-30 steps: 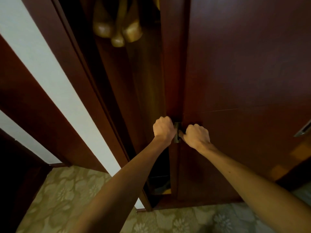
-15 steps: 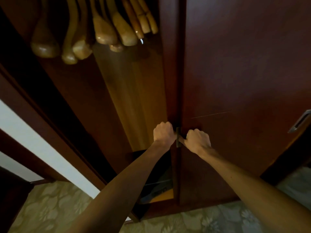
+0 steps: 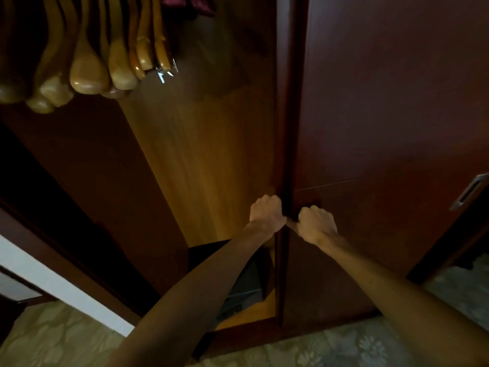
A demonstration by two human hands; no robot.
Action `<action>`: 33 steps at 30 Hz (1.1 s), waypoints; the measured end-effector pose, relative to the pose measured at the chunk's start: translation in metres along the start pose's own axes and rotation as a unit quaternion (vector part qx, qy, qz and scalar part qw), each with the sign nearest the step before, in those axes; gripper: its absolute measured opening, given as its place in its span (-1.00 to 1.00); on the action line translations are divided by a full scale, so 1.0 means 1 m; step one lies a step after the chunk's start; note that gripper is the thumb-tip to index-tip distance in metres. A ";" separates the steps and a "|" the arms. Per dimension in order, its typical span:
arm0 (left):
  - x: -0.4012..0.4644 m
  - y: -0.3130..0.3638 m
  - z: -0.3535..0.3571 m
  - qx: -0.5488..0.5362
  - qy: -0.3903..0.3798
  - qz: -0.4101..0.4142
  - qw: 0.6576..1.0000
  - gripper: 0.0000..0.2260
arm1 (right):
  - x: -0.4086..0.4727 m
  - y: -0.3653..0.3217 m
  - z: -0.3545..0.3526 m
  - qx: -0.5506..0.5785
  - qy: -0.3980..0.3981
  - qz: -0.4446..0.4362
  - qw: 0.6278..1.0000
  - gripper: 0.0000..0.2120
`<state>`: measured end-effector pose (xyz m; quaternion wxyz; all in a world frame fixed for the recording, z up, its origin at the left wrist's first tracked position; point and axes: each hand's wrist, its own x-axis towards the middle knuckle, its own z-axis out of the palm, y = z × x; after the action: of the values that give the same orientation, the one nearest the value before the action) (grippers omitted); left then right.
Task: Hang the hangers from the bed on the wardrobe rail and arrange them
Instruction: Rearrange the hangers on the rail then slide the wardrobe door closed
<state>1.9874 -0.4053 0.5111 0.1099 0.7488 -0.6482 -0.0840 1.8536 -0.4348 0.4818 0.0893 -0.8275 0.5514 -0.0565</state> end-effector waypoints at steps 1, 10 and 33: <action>0.002 0.006 0.002 -0.002 0.003 0.004 1.000 -0.86 | 0.000 0.005 -0.003 0.002 -0.002 0.000 1.000 -0.48; 0.021 0.055 0.014 -0.012 0.013 0.007 1.000 -0.88 | 0.000 0.046 -0.017 0.015 -0.014 0.021 1.000 -0.67; 0.021 0.056 -0.032 -0.012 0.020 -0.011 1.000 -0.86 | 0.000 0.016 -0.058 0.052 -0.020 -0.018 0.998 -0.94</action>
<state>1.9458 -0.4323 0.5580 0.1306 0.7560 -0.6366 -0.0780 1.8276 -0.4458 0.5350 0.1422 -0.8327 0.5305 -0.0706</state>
